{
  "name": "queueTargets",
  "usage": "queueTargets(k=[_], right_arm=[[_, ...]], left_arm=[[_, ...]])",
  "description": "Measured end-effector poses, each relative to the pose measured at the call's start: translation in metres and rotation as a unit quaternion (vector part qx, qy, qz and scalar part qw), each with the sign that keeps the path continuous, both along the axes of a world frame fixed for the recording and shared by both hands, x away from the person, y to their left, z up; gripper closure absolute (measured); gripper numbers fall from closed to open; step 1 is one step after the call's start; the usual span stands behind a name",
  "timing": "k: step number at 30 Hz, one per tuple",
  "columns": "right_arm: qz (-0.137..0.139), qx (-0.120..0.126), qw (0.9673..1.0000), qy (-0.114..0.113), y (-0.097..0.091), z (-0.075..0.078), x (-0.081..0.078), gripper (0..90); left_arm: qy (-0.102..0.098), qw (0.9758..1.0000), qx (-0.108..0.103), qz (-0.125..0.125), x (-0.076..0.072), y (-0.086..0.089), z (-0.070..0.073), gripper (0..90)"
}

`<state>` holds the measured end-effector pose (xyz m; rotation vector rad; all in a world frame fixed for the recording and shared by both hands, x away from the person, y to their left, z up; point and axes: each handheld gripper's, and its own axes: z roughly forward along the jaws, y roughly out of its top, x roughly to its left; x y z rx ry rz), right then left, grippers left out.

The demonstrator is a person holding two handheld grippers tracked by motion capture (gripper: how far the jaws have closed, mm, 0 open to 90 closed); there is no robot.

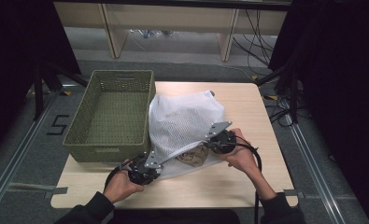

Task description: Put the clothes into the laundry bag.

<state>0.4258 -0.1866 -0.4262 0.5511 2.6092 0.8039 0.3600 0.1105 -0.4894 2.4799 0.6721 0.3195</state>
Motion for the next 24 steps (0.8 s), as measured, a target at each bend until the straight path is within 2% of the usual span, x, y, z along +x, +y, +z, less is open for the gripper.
queueTargets(k=[2, 6, 9, 11, 12, 13, 14, 15, 16, 17, 18, 19, 21, 23, 24], right_arm=[[0.007, 0.002, 1.0, 0.003, -0.006, 0.004, -0.009, 90.0], [0.024, -0.006, 0.9997, 0.007, -0.011, 0.009, -0.025, 90.0], [0.024, -0.007, 0.9997, 0.008, -0.013, 0.01, -0.031, 90.0], [0.024, -0.006, 0.9996, 0.011, -0.012, 0.01, -0.033, 90.0], [0.026, -0.009, 0.9995, 0.013, -0.012, 0.01, -0.032, 90.0], [0.025, -0.007, 0.9996, 0.009, -0.011, 0.009, -0.032, 90.0], [0.026, -0.007, 0.9996, 0.012, -0.011, 0.009, -0.033, 90.0], [0.023, -0.011, 0.9996, 0.01, -0.01, 0.01, -0.032, 90.0], [0.027, -0.009, 0.9996, 0.006, -0.009, 0.01, -0.032, 90.0], [0.025, -0.006, 0.9996, 0.011, -0.008, 0.01, -0.033, 90.0], [0.028, -0.007, 0.9995, 0.012, -0.008, 0.011, -0.033, 90.0], [0.027, -0.007, 0.9996, 0.007, -0.008, 0.012, -0.034, 90.0], [0.027, -0.006, 0.9996, 0.01, -0.007, 0.013, -0.035, 90.0], [0.027, -0.008, 0.9996, 0.004, -0.007, 0.014, -0.035, 90.0], [0.029, -0.003, 0.9996, 0.003, -0.007, 0.015, -0.036, 90.0]], left_arm=[[-0.009, 0.9998, 0.017, 0.01, 0.002, 0.004, -0.001, 88.0], [-0.008, 0.9994, 0.011, 0.033, 0.006, 0.008, -0.003, 83.8], [-0.014, 0.9983, 0.001, 0.057, 0.004, 0.011, 0.004, 73.0], [-0.035, 0.9966, -0.006, 0.075, -0.004, 0.01, 0.014, 65.6], [-0.046, 0.9963, -0.009, 0.072, -0.009, 0.009, 0.021, 61.9], [-0.052, 0.9957, -0.023, 0.073, -0.015, 0.007, 0.027, 59.7], [-0.061, 0.9956, -0.033, 0.063, -0.02, 0.004, 0.033, 59.0], [-0.06, 0.9953, -0.05, 0.058, -0.024, -0.001, 0.037, 57.7], [-0.042, 0.9949, -0.075, 0.053, -0.027, -0.007, 0.038, 56.4], [-0.016, 0.9932, -0.102, 0.052, -0.029, -0.014, 0.037, 55.6], [0.0, 0.9914, -0.12, 0.051, -0.03, -0.021, 0.034, 55.3], [0.006, 0.9903, -0.128, 0.054, -0.029, -0.03, 0.03, 54.5], [0.017, 0.9903, -0.126, 0.057, -0.022, -0.047, 0.02, 50.6], [0.029, 0.9876, -0.134, 0.076, -0.011, -0.062, 0.01, 47.4], [0.037, 0.9871, -0.137, 0.075, -0.004, -0.068, 0.006, 44.6]])
